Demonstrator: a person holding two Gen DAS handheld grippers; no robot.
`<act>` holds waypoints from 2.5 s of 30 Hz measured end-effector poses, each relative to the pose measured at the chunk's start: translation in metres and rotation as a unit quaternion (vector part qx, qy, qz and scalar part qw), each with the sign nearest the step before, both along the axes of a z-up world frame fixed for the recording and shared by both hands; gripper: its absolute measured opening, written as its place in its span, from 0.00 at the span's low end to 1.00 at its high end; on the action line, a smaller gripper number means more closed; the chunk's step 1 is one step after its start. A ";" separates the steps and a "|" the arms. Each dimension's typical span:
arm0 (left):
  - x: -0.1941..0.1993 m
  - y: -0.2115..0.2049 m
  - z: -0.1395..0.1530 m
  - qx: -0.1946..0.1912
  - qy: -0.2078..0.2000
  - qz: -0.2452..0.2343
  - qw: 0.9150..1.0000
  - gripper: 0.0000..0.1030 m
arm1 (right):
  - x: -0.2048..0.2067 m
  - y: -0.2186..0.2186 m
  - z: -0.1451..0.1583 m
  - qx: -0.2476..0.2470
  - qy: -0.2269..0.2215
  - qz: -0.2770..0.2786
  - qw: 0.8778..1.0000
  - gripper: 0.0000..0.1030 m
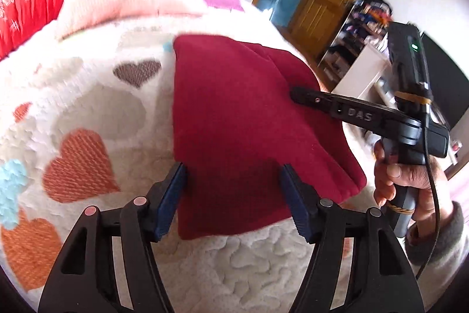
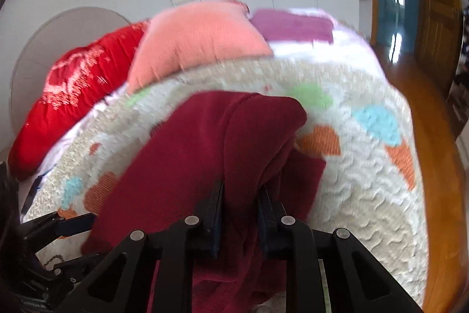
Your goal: Fold small clothes
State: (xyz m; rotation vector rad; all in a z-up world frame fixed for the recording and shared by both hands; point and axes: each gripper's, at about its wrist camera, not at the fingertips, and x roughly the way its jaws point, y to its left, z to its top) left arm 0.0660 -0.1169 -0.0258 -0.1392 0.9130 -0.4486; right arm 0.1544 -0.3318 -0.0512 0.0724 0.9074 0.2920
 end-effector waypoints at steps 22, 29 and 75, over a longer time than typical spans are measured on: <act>-0.001 -0.007 -0.019 0.033 0.015 0.014 0.999 0.68 | -0.065 -0.008 0.015 0.036 -0.031 -0.027 0.998 0.28; -0.009 -0.005 -0.013 0.039 0.015 0.028 0.999 0.68 | -0.099 0.015 0.012 0.022 -0.032 0.019 0.999 0.28; 0.016 0.039 -0.003 -0.109 0.079 -0.015 0.991 0.59 | -0.073 0.001 0.005 0.210 0.012 0.024 0.977 0.45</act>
